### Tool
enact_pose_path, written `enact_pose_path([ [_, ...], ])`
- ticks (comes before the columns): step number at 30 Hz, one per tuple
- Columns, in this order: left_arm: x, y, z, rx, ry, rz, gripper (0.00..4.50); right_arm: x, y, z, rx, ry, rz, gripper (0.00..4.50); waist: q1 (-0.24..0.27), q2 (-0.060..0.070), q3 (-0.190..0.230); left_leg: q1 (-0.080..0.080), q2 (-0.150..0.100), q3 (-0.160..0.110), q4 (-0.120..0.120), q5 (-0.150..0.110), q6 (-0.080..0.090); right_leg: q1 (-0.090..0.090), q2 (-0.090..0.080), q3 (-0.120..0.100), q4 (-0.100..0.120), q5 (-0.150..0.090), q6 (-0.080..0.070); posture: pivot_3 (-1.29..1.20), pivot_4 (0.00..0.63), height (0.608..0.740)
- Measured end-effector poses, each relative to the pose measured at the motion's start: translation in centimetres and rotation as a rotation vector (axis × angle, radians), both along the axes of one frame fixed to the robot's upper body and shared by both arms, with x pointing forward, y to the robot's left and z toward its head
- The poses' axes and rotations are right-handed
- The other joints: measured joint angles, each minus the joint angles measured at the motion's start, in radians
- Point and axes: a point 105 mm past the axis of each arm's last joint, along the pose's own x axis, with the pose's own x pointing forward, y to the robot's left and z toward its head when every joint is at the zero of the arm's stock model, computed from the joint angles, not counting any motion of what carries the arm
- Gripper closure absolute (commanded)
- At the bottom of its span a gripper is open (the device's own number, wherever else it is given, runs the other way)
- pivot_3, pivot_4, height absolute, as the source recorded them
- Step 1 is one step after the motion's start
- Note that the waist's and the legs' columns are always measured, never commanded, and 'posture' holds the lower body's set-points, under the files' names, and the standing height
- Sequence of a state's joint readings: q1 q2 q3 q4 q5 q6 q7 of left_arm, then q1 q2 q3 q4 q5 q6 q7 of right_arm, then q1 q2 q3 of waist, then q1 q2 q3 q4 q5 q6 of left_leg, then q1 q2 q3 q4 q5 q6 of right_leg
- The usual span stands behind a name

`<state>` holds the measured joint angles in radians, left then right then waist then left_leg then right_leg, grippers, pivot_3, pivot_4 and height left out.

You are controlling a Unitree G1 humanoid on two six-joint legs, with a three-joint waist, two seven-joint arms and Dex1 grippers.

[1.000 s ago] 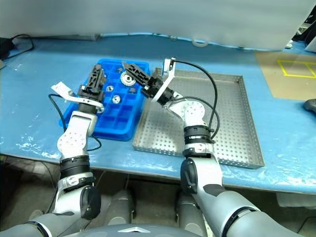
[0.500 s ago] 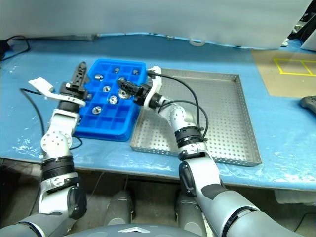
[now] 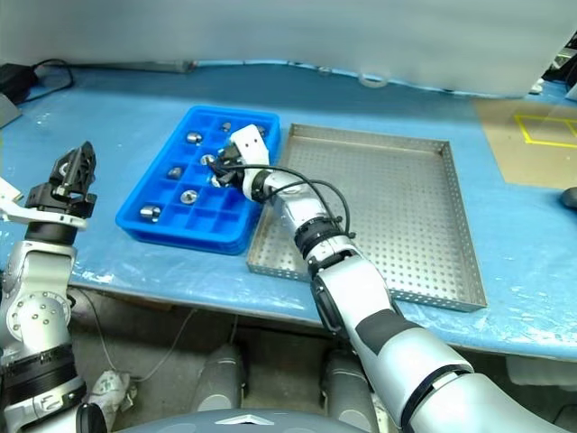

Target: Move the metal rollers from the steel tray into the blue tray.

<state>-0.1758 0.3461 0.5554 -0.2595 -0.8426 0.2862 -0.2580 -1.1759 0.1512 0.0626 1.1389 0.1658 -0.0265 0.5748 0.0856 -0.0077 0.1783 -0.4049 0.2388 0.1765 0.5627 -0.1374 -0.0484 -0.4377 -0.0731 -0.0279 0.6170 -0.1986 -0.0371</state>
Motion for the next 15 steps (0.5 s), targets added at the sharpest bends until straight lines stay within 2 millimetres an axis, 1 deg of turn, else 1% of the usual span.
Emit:
enact_pose_path([
  [5, -0.3, -0.1, 0.0, 0.021, 0.007, 0.010, 2.62, -0.1, -0.1, -0.8, -0.040, -0.004, 0.018, 3.55, 0.010, 0.000, 0.000, 0.000, 0.000, 0.000, 0.000, 0.000, 0.000, -0.001, 0.000, 0.000, 0.004, 0.000, 0.000, 0.13, 0.150, 0.740],
  [8, -0.3, -0.1, 0.0, 0.029, 0.011, 0.009, 2.62, 0.0, -0.5, -1.4, -0.068, 0.003, 0.025, 3.55, 0.011, 0.000, 0.000, 0.000, 0.000, 0.000, 0.001, 0.000, 0.000, -0.002, 0.000, 0.000, 0.004, 0.000, 0.000, 0.11, 0.150, 0.740],
  [12, -0.2, -0.3, 0.1, 0.053, 0.018, -0.001, 2.62, 0.3, -1.5, -1.5, -0.102, -0.013, 0.026, 3.55, 0.011, 0.000, 0.000, 0.000, 0.000, 0.000, 0.002, 0.000, 0.000, -0.002, 0.000, 0.001, 0.004, 0.000, -0.001, 0.10, 0.150, 0.740],
  [15, 0.1, -0.8, -0.2, 0.073, 0.035, -0.022, 2.62, 0.7, -2.3, -1.5, -0.125, -0.027, 0.006, 2.74, 0.010, 0.000, 0.000, 0.000, 0.000, 0.000, 0.002, 0.000, 0.000, -0.002, 0.000, 0.001, 0.004, -0.001, -0.001, 0.10, 0.150, 0.740],
])
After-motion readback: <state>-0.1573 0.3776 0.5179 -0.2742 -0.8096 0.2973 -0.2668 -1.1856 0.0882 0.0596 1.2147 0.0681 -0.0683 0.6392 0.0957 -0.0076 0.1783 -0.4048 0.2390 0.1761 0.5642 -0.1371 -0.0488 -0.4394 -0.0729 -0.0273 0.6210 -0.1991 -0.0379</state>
